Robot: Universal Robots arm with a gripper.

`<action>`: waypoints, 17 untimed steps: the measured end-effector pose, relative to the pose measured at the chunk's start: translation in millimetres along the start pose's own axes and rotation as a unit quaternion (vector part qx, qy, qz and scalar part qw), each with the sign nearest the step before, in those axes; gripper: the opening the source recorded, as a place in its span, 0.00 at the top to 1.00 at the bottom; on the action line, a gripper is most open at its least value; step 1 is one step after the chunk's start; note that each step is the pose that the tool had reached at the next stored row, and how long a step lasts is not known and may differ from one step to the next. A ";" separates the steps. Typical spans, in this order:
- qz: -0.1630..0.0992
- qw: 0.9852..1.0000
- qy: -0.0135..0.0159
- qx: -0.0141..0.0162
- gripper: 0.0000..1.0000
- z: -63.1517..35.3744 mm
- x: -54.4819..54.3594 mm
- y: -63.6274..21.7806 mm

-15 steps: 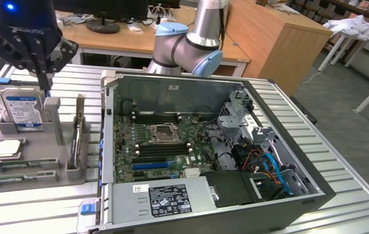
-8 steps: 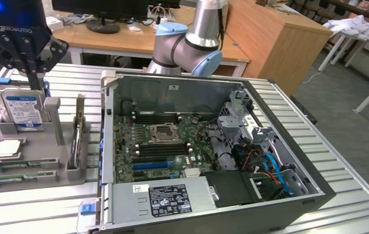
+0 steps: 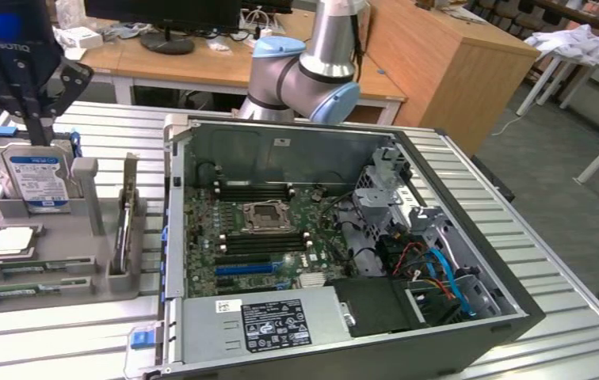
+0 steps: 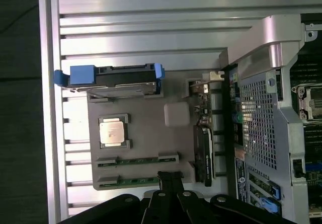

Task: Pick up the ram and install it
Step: 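Reach for the ram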

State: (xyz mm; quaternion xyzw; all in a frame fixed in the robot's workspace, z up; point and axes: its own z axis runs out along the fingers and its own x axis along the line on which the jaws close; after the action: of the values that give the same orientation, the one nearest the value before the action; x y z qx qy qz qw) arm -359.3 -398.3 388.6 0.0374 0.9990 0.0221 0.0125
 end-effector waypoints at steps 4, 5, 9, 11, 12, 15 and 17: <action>0.000 1.000 0.000 0.000 0.89 0.0 8.6 -0.7; 0.000 1.000 0.000 0.000 0.89 0.1 10.9 -0.8; 0.000 1.000 0.000 0.000 0.89 0.1 20.9 -1.6; 0.000 1.000 0.000 0.000 0.89 0.4 25.0 -1.9; 0.000 1.000 0.000 0.000 0.89 0.4 25.9 -2.0; 0.000 1.000 0.000 0.000 0.89 0.4 27.0 -2.1; 0.000 1.000 0.000 0.000 0.89 0.4 27.1 -2.1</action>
State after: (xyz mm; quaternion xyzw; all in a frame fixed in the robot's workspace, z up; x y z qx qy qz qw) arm -386.4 -398.4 387.5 0.0373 0.9990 0.0221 0.0125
